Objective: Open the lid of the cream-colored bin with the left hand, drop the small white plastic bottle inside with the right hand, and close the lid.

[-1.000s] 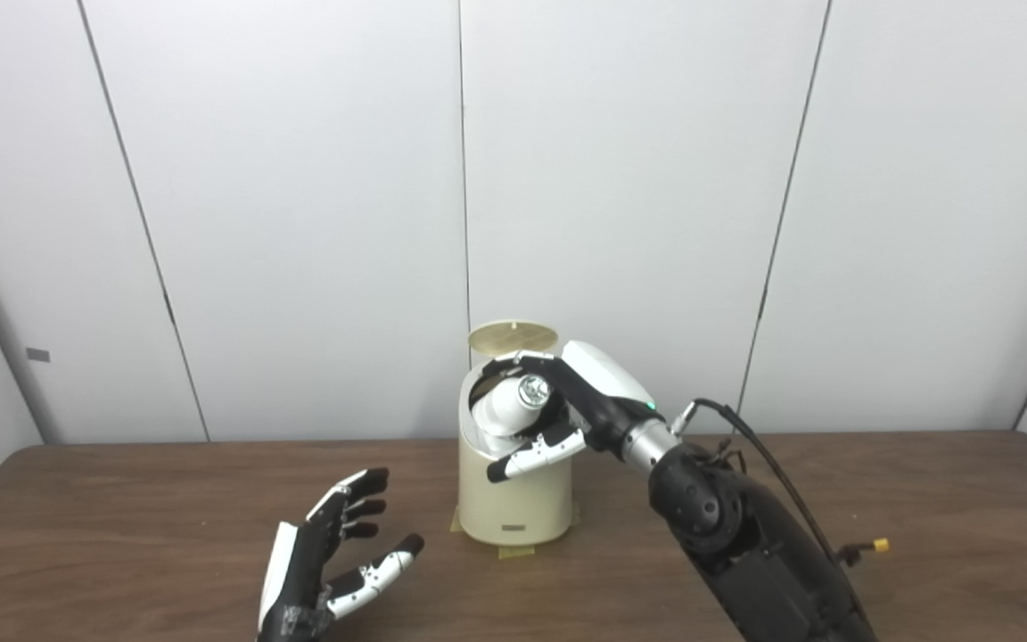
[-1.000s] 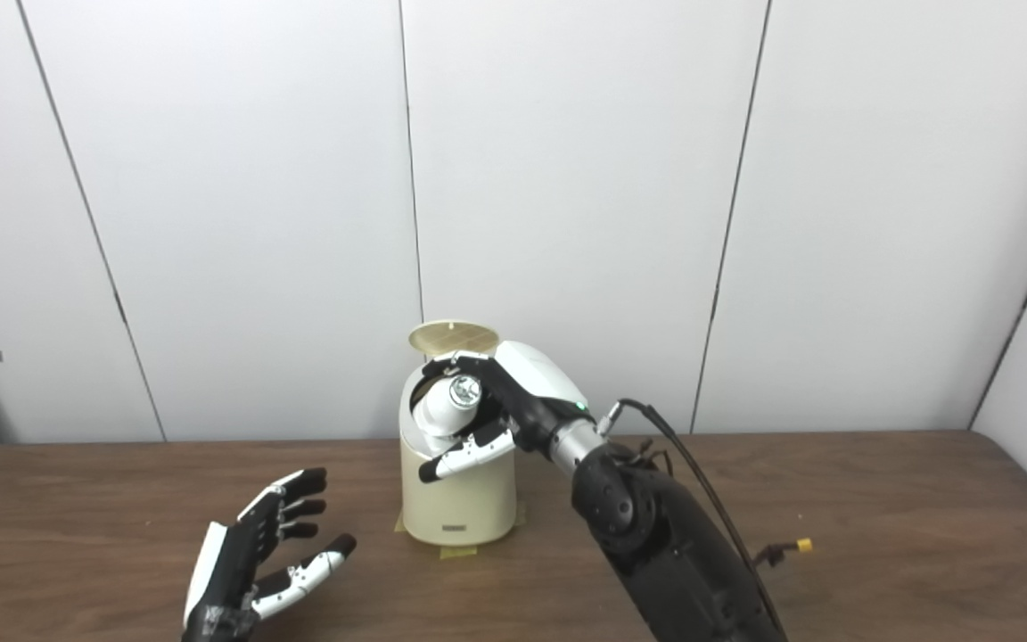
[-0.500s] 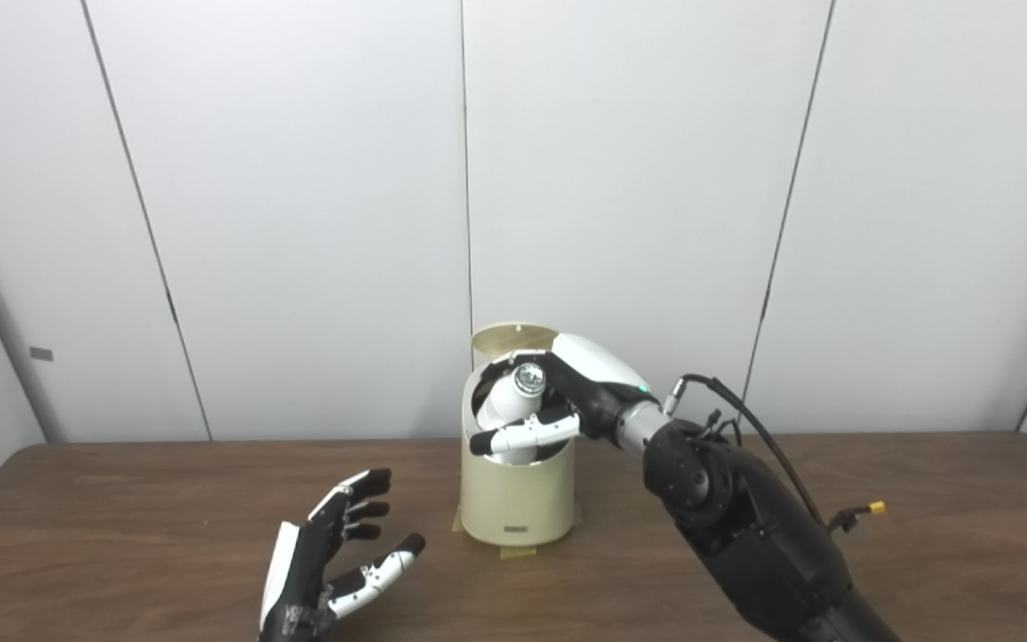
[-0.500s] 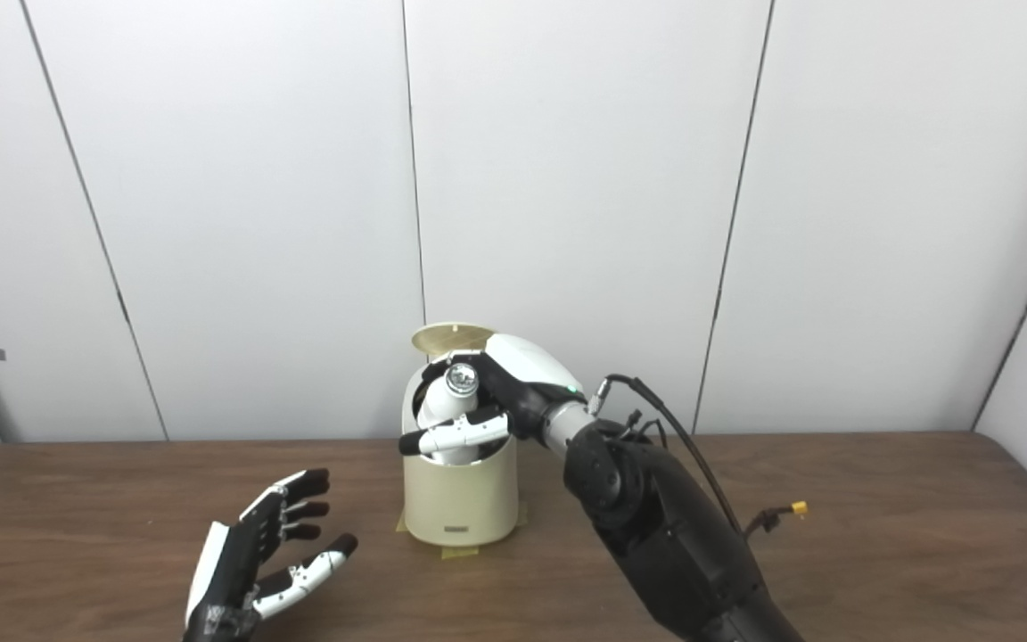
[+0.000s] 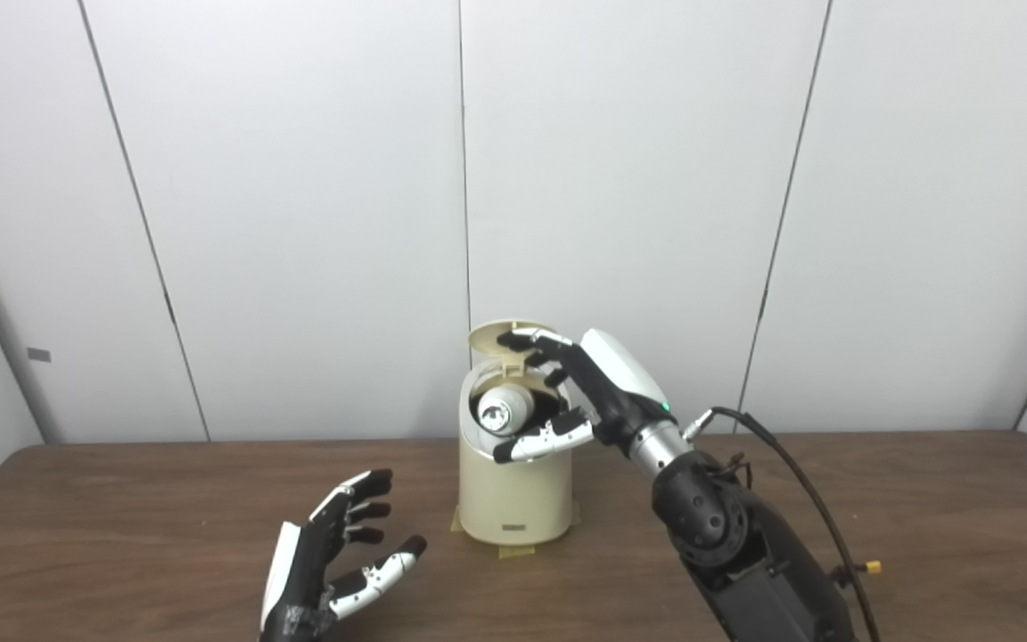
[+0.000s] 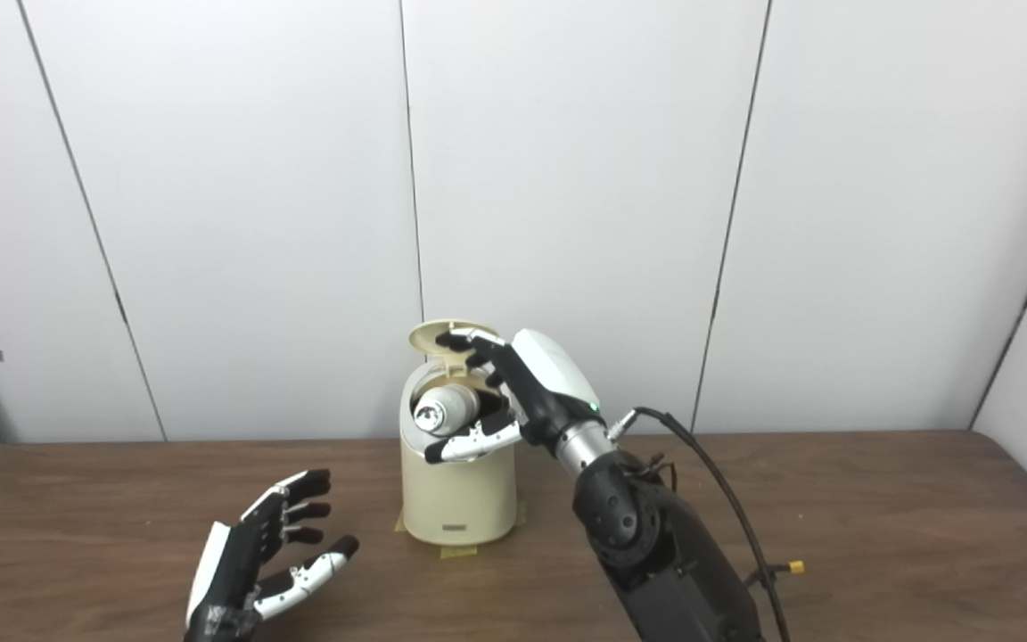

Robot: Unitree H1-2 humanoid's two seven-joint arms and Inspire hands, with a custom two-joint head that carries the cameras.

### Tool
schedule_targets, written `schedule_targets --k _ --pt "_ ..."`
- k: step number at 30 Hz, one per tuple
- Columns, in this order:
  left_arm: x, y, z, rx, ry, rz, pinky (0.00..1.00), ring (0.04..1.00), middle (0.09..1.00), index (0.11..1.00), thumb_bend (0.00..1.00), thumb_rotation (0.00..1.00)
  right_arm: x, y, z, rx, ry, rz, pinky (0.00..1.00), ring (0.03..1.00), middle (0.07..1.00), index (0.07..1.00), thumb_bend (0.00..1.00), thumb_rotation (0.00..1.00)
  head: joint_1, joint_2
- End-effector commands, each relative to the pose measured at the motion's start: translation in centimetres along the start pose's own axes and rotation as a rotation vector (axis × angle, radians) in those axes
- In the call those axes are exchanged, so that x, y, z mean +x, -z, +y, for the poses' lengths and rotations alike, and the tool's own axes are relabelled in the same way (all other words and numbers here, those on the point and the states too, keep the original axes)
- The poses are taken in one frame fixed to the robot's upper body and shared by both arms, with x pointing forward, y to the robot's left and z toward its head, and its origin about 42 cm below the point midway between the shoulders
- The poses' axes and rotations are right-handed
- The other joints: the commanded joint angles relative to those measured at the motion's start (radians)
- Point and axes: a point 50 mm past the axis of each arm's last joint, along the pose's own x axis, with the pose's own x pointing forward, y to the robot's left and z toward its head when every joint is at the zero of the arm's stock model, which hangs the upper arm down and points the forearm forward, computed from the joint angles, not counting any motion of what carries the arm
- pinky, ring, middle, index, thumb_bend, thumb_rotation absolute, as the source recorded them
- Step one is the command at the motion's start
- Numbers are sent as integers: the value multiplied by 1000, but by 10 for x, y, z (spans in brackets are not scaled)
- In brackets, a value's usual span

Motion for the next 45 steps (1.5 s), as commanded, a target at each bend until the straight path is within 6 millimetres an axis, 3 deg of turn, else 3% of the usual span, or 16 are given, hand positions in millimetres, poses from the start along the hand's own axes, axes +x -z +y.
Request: schedule_targets --k 1,16,19,21,26,31,33,36,39,41,45 --pt "-5 3 -3 8 13 -23 654 746 803 815 636 134 22 -26 -29 -20 96 -130 711 812 845 822 843 217 -2 -2" --pt "-7 1 -3 6 17 -20 665 758 808 813 632 127 17 -27 -34 -26 101 -133 650 777 825 814 888 229 -1 3" --pt "-7 1 -3 3 19 -26 655 750 803 812 632 124 12 -32 -39 12 134 -165 590 738 802 804 873 258 -1 3" --pt "-7 1 -2 -1 17 -25 645 743 799 809 633 121 7 -35 -44 57 184 -200 466 630 727 748 837 208 -1 3" --pt "-6 0 -2 -12 11 -33 660 744 797 803 636 105 -9 -30 -58 146 306 -258 349 488 627 682 749 160 -1 1" --pt "-5 -1 -1 -16 9 -41 656 741 793 795 634 97 -33 -5 -66 191 412 -223 281 397 513 609 668 252 -1 1" --pt "-4 -2 -1 -15 8 -42 649 738 792 796 631 90 -44 14 -67 235 438 -185 290 392 497 607 655 240 0 -1" --pt "-3 -3 -1 -20 11 -46 663 741 794 797 626 82 -63 41 -66 277 460 -116 325 421 520 635 687 304 0 -2" --pt "-1 -6 1 -32 13 -61 673 753 800 801 630 110 -81 66 -62 304 409 -22 366 480 598 680 682 337 3 -1" --pt "1 -8 2 -36 12 -70 671 751 797 797 642 132 -91 77 -60 336 355 27 448 568 710 769 693 386 3 -1" --pt "11 -20 4 -37 16 -113 670 761 801 805 668 196 -113 103 -51 360 243 107 586 691 803 837 763 410 12 -3"
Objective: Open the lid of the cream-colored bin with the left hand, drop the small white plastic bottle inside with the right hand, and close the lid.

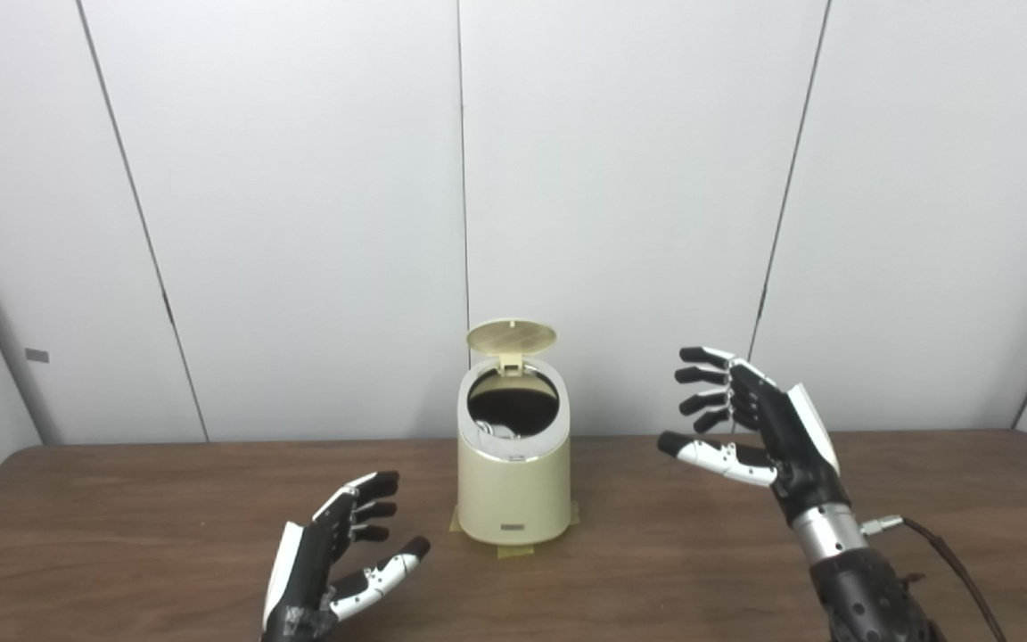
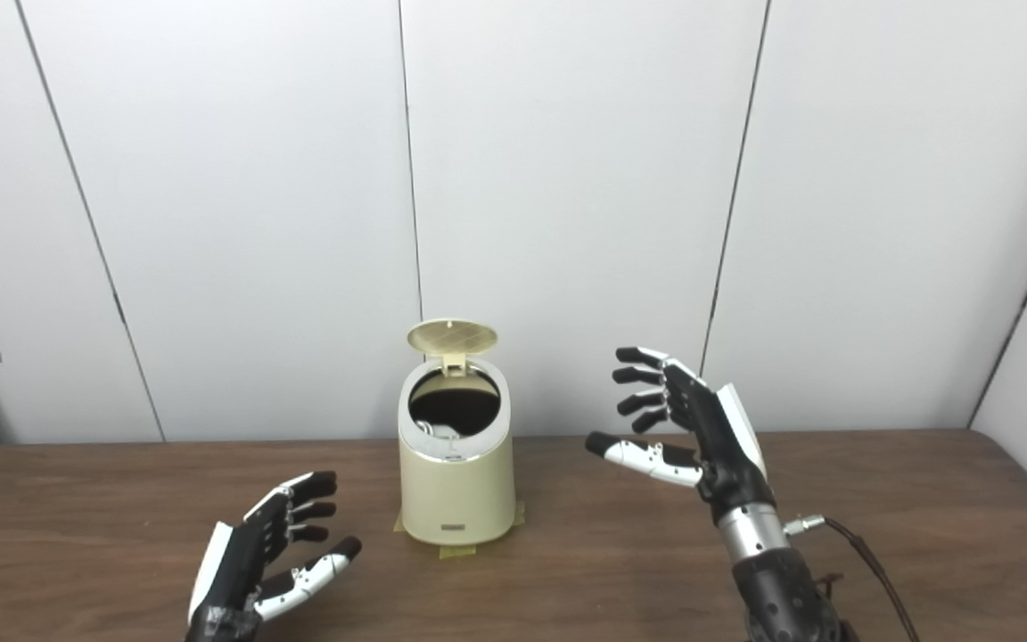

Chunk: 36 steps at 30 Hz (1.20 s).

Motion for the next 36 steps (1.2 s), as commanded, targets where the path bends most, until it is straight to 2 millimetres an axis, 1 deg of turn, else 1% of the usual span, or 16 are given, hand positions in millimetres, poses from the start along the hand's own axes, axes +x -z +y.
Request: schedule_targets --k 1,4,6,9,11,12,14,16,18,21,23,25,27,31,33,36 --pt "14 -21 2 3 -5 -104 685 772 808 812 685 226 8 -8 -7 -4 -15 -46 615 722 821 851 797 441 7 0" --pt "21 -30 3 1 -1 -130 696 784 821 828 703 258 1 2 -3 16 -26 -22 637 745 836 858 848 471 13 -2" --pt "26 -35 3 -8 2 -144 702 796 836 843 725 280 -2 7 0 39 -29 -9 655 764 853 862 865 479 16 -4" --pt "31 -39 3 -8 8 -156 693 802 841 850 737 289 -8 13 4 76 -27 7 675 778 862 863 840 434 16 -4" --pt "35 -43 4 3 12 -168 692 809 845 863 751 299 -11 16 9 95 -24 15 670 781 865 865 827 425 28 -5" --pt "38 -46 5 5 16 -176 724 826 855 888 765 317 -13 17 11 108 -24 22 670 785 865 867 826 415 34 -6" --pt "49 -55 9 16 28 -201 730 845 878 911 782 326 -16 19 14 127 -23 36 670 789 867 869 827 416 40 -8" --pt "63 -67 14 47 45 -226 738 876 911 940 827 351 -19 19 17 130 -23 43 660 782 862 865 828 417 44 -10" --pt "77 -81 18 96 63 -255 763 900 931 964 851 373 -20 19 20 131 -27 45 649 775 858 864 817 403 45 -11" --pt "100 -101 23 150 90 -287 824 944 950 978 868 383 -22 19 22 131 -32 38 644 766 854 864 801 389 46 -13" --pt "114 -114 23 179 103 -296 890 976 965 984 881 383 -23 20 24 125 -35 39 647 768 852 863 790 388 44 -14" --pt "125 -124 21 198 109 -304 940 995 988 987 868 353 -23 20 26 125 -38 45 653 772 855 865 787 388 44 -14" --pt "136 -132 19 216 108 -311 954 999 996 988 873 349 -23 18 27 133 -43 48 646 768 853 863 789 388 42 -15" --pt "155 -146 14 246 109 -325 947 1000 1000 988 907 366 -22 15 29 138 -44 52 638 759 849 855 811 405 41 -15" --pt "162 -150 12 256 115 -329 955 1000 1000 989 907 356 -21 13 30 135 -45 51 631 754 845 852 815 408 40 -16" --pt "173 -157 8 282 133 -333 939 1000 1000 988 921 360 -20 12 31 135 -48 46 627 751 846 850 814 400 38 -19"
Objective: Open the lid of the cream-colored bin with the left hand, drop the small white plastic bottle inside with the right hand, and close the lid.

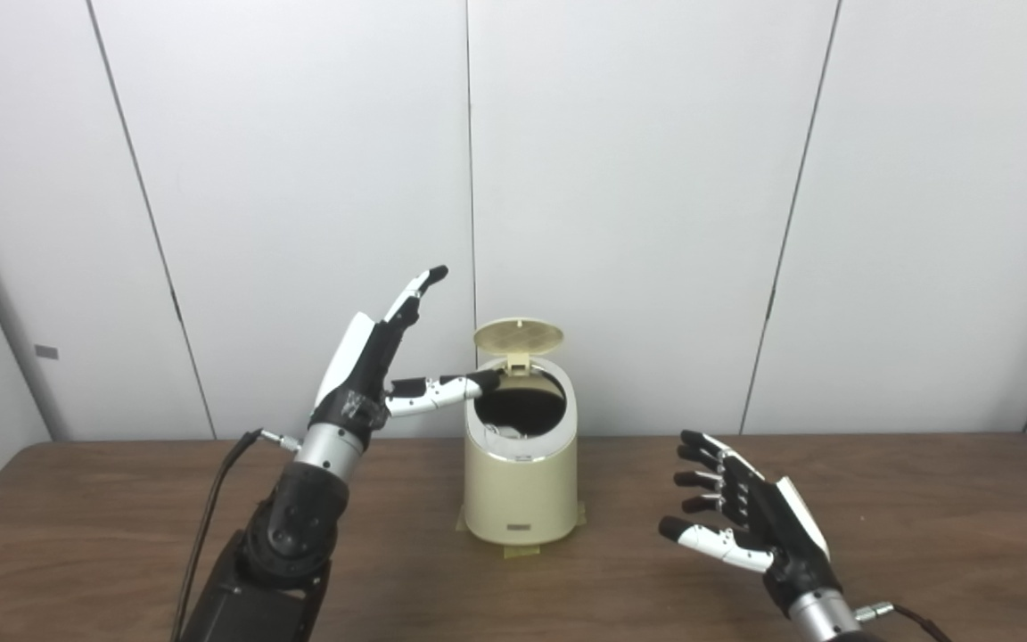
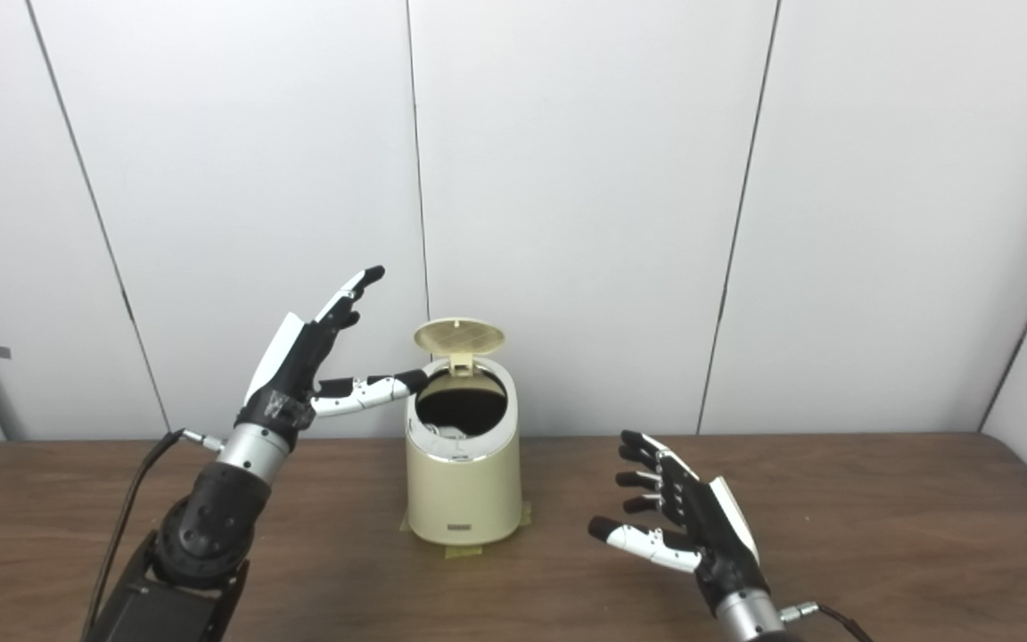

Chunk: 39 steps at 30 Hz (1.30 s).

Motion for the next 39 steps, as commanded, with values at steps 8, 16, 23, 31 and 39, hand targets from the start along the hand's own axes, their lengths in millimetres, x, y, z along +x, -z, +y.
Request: schedule_targets --k 8,16,23,31,39 --pt "45 -40 9 138 40 -109 961 1000 1000 1000 893 429 16 -26 2 -13 3 -87 615 744 840 841 813 398 -7 1" --pt "50 -40 5 325 173 -97 988 1000 965 876 914 430 16 -26 4 14 -3 -84 586 741 839 835 821 314 -15 0" --pt "45 -39 5 414 235 -83 938 1000 910 863 927 465 15 -25 6 43 5 -71 596 752 853 854 808 284 -19 -1" --pt "39 -41 7 480 256 -97 999 1000 893 854 929 459 16 -21 5 47 11 -70 605 753 853 890 810 298 -22 2" --pt "28 -48 9 542 277 -136 1000 1000 892 862 924 492 16 -21 7 52 10 -65 605 754 854 889 811 292 -26 3"
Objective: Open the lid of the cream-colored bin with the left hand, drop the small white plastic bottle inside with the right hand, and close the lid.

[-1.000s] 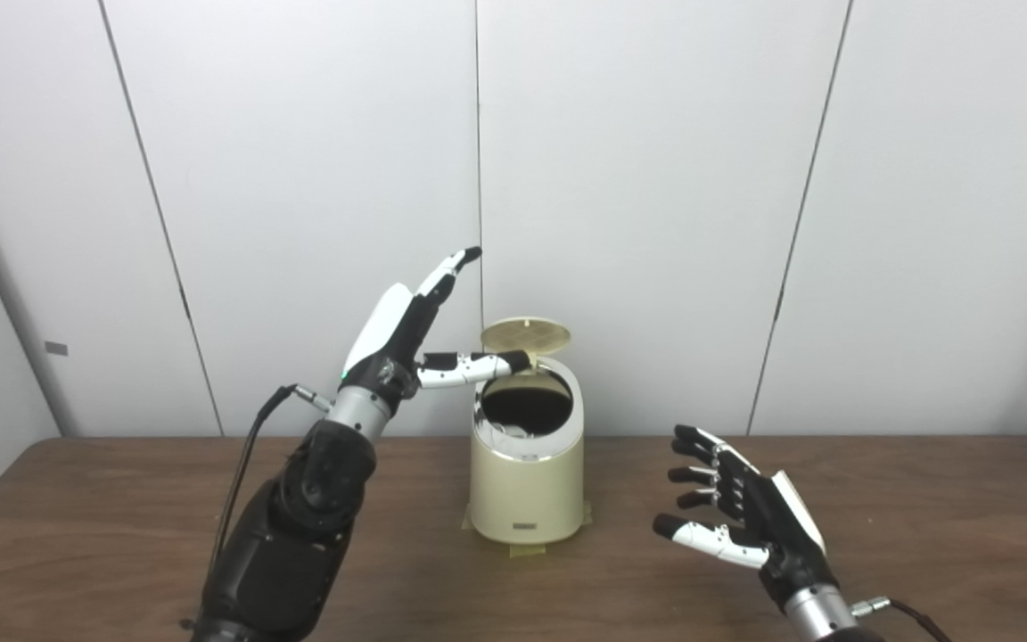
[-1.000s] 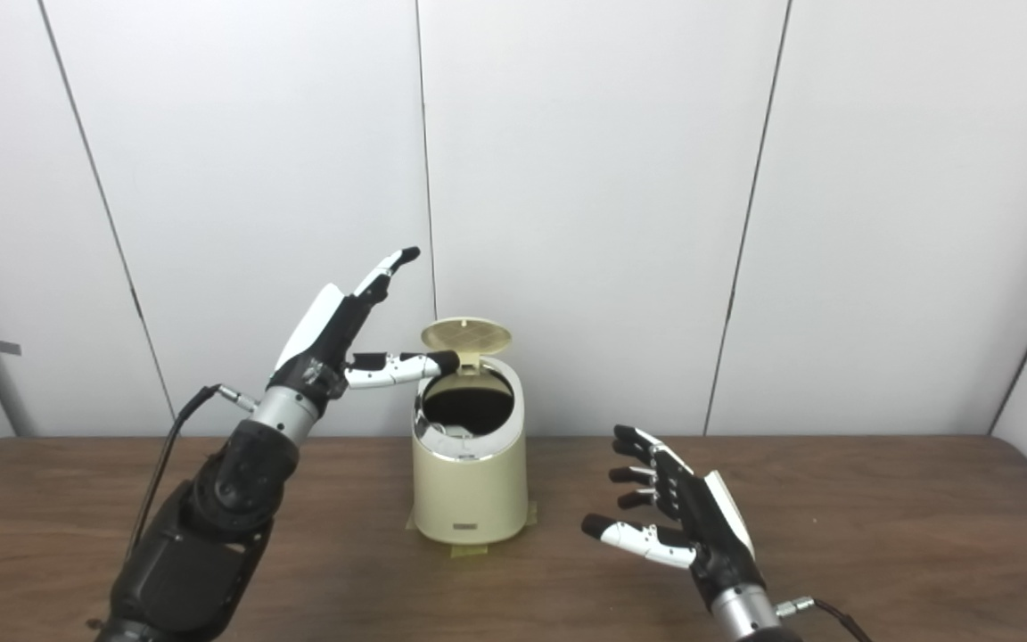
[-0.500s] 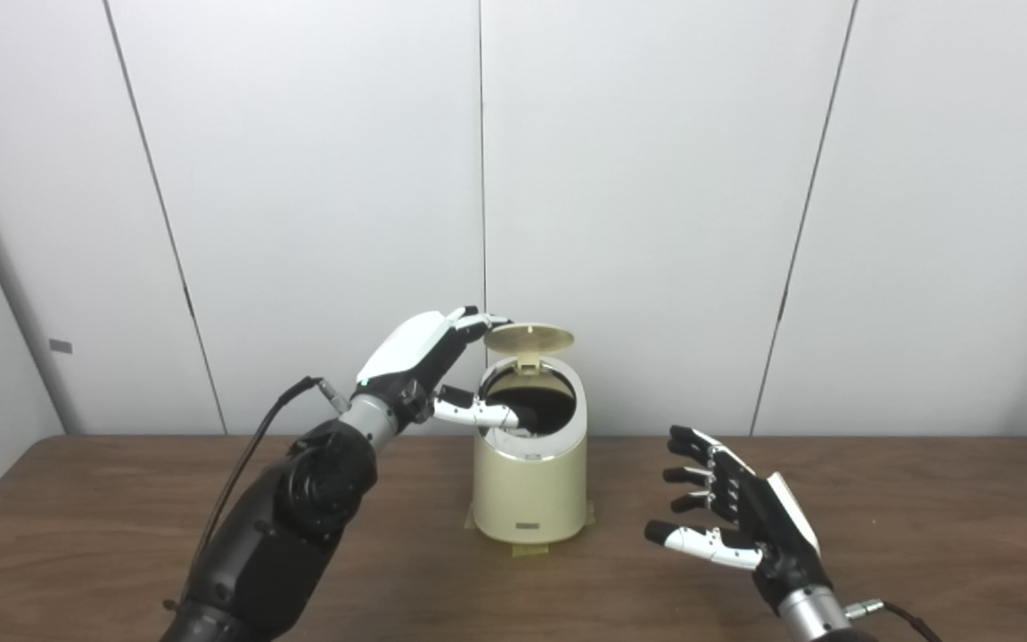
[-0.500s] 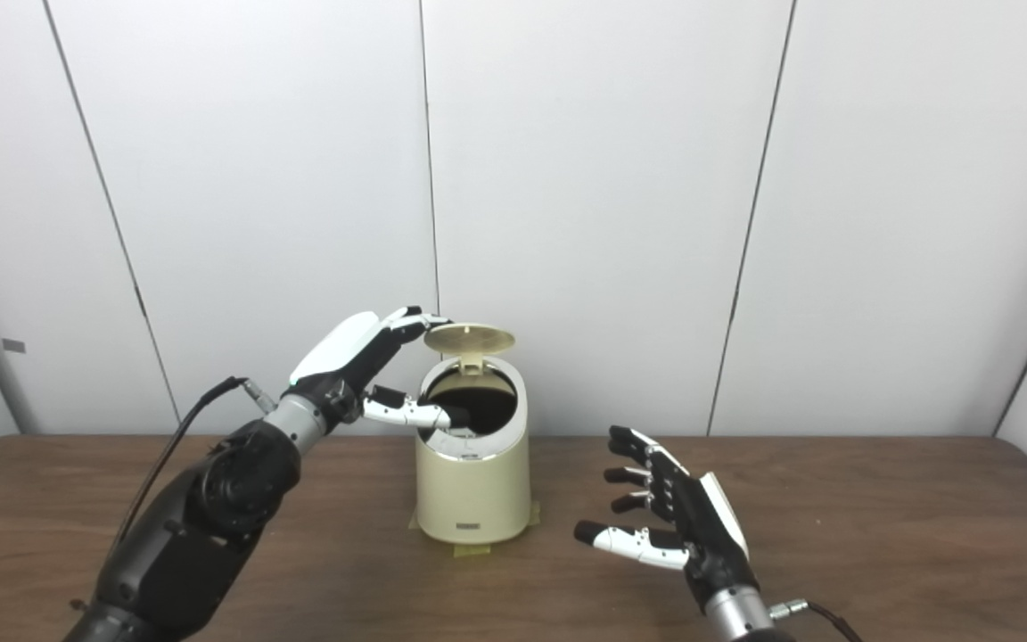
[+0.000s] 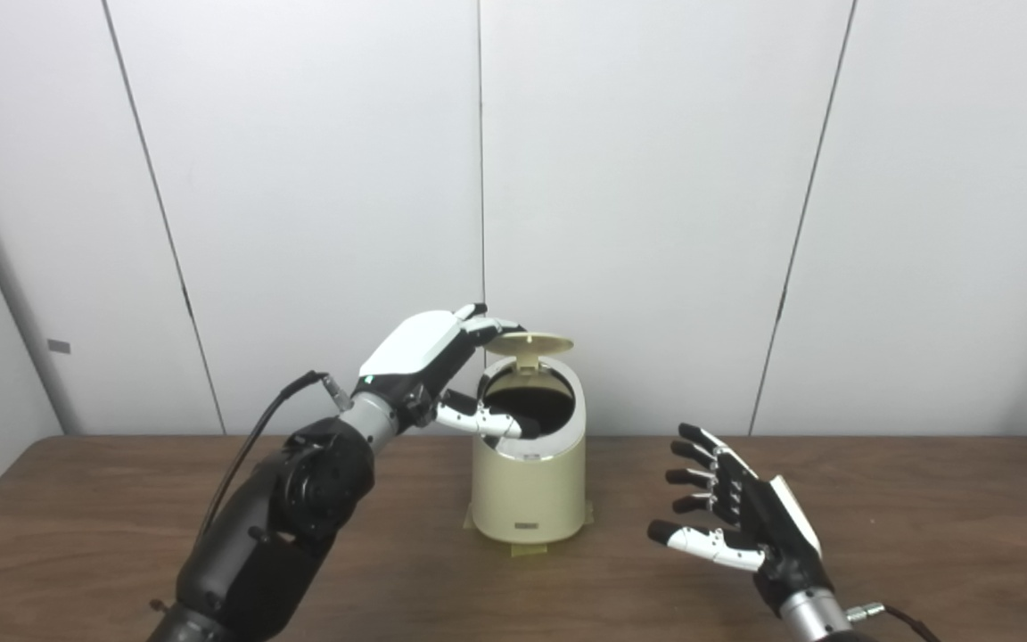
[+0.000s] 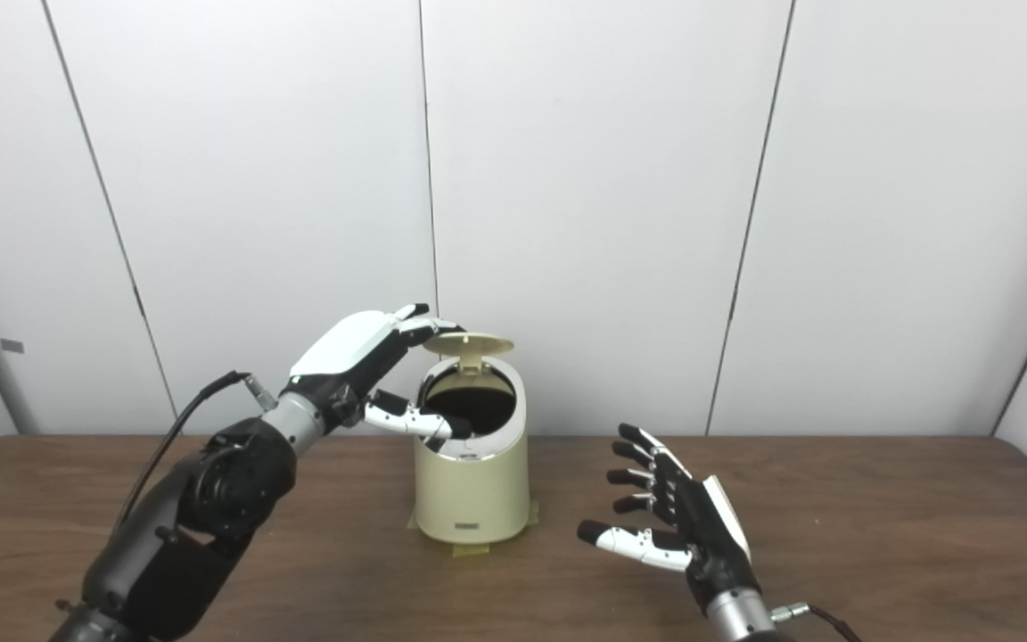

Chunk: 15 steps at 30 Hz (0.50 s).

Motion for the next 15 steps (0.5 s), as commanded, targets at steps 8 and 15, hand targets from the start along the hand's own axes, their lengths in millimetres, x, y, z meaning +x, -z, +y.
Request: schedule_targets --k 8,15 --pt "-4 -22 27 121 -45 -101 990 1000 882 857 912 464 16 -18 -3 1 15 -80 608 752 850 891 825 312 -3 3" --pt "-11 -28 27 173 -32 -124 996 1000 871 847 933 453 17 -16 -3 -22 17 -81 602 747 848 887 827 326 -7 5"
